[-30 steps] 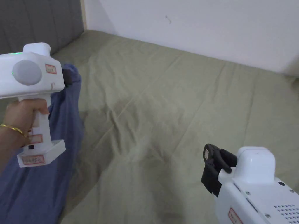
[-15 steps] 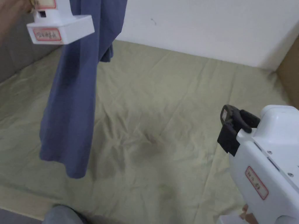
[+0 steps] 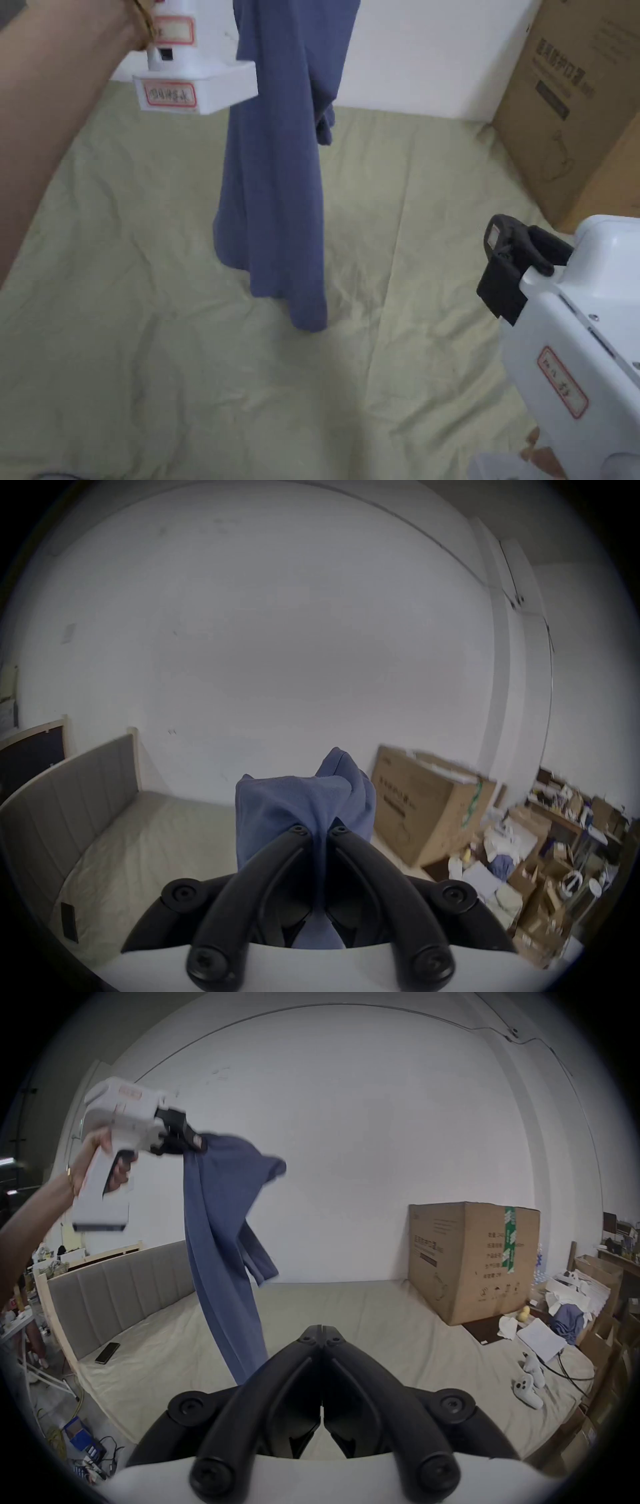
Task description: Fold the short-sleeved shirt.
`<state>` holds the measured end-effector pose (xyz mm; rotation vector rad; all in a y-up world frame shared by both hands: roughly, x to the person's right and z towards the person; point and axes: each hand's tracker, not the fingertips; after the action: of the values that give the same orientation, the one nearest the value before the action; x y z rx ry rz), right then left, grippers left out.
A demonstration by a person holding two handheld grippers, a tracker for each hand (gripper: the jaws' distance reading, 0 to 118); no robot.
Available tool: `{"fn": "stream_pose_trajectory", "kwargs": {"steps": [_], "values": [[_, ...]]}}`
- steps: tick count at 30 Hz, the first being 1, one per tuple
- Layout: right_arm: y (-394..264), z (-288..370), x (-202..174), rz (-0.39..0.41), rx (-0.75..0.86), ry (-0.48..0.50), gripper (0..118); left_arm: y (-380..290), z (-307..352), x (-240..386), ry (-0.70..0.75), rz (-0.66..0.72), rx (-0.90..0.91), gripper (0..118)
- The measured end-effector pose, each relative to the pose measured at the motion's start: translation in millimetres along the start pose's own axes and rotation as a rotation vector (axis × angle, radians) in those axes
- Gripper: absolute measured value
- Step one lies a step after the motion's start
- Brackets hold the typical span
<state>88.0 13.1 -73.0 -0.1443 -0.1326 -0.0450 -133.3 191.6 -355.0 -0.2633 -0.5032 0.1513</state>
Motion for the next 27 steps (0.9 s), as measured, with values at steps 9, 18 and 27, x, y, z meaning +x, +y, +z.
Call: {"fn": "stream_pose_trajectory", "kwargs": {"steps": [9,18,27], "values": [[-19,-9,23,-0.039,-0.052,-0.054,0,-210,-103,16,0.021,0.013,-0.532,4],[-38,-22,38,-0.072,-0.119,-0.091,0,-371,-111,12,0.115,0.049,-0.843,91],[-45,-38,31,-0.031,-0.141,-0.081,0,-305,-61,-28,0.080,0.293,-0.529,109]]}}
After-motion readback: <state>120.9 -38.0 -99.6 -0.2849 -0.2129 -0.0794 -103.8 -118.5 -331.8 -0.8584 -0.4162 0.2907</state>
